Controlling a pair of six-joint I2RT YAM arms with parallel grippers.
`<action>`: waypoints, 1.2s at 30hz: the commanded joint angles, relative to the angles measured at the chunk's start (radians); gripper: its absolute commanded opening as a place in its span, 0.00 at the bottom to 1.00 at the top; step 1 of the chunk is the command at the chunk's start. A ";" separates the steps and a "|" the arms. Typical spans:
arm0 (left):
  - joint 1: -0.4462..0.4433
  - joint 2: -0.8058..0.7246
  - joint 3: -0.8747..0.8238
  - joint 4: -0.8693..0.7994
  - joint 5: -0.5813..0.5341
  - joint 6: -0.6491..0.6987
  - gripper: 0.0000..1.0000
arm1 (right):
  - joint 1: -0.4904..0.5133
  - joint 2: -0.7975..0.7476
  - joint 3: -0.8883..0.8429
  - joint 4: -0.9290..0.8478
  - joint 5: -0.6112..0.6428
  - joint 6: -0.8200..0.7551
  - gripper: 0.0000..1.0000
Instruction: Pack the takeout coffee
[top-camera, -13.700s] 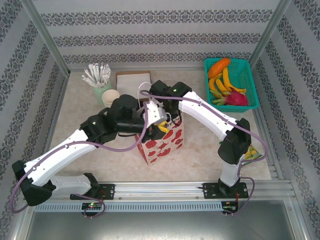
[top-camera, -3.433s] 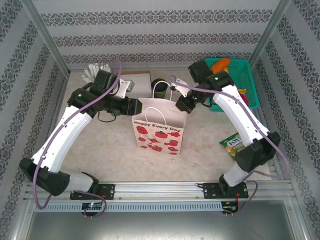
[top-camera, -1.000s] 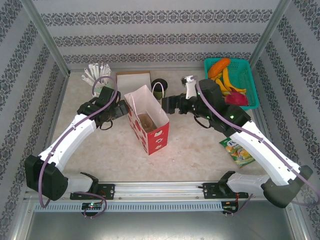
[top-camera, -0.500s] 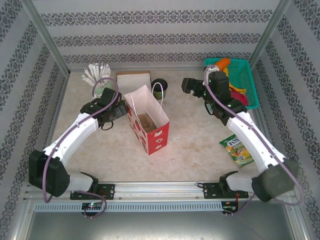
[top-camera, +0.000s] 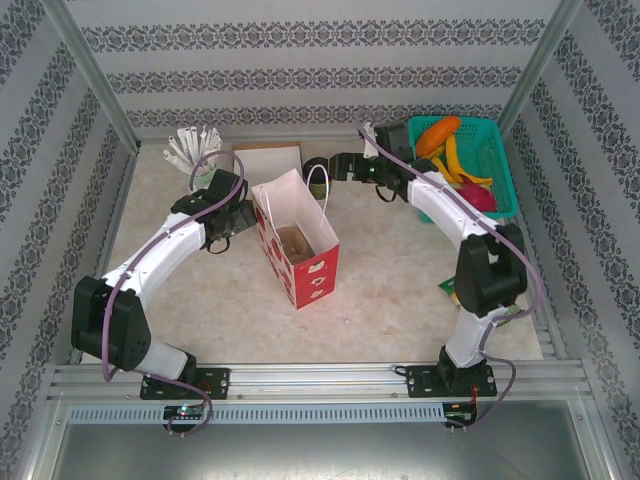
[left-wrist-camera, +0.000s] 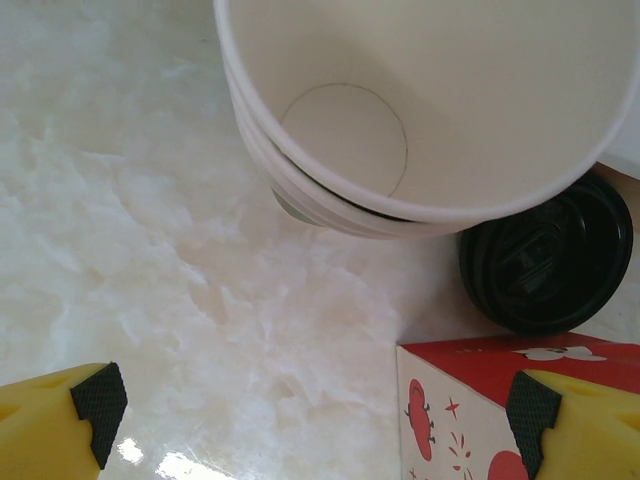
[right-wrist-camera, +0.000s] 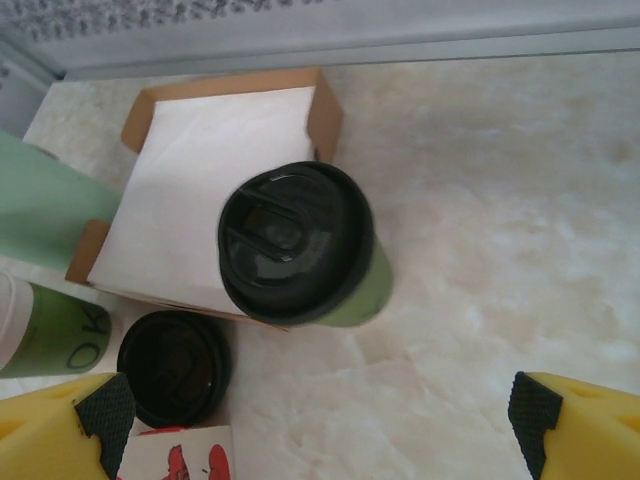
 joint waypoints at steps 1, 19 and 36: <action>0.014 -0.036 0.028 -0.067 -0.058 -0.032 1.00 | 0.021 0.085 0.117 -0.085 -0.084 -0.053 0.98; 0.015 -0.166 -0.034 -0.072 -0.024 -0.030 1.00 | 0.058 0.374 0.431 -0.236 -0.011 -0.111 0.98; 0.015 -0.102 0.080 -0.176 -0.028 0.007 1.00 | 0.076 0.448 0.510 -0.230 0.060 -0.093 0.98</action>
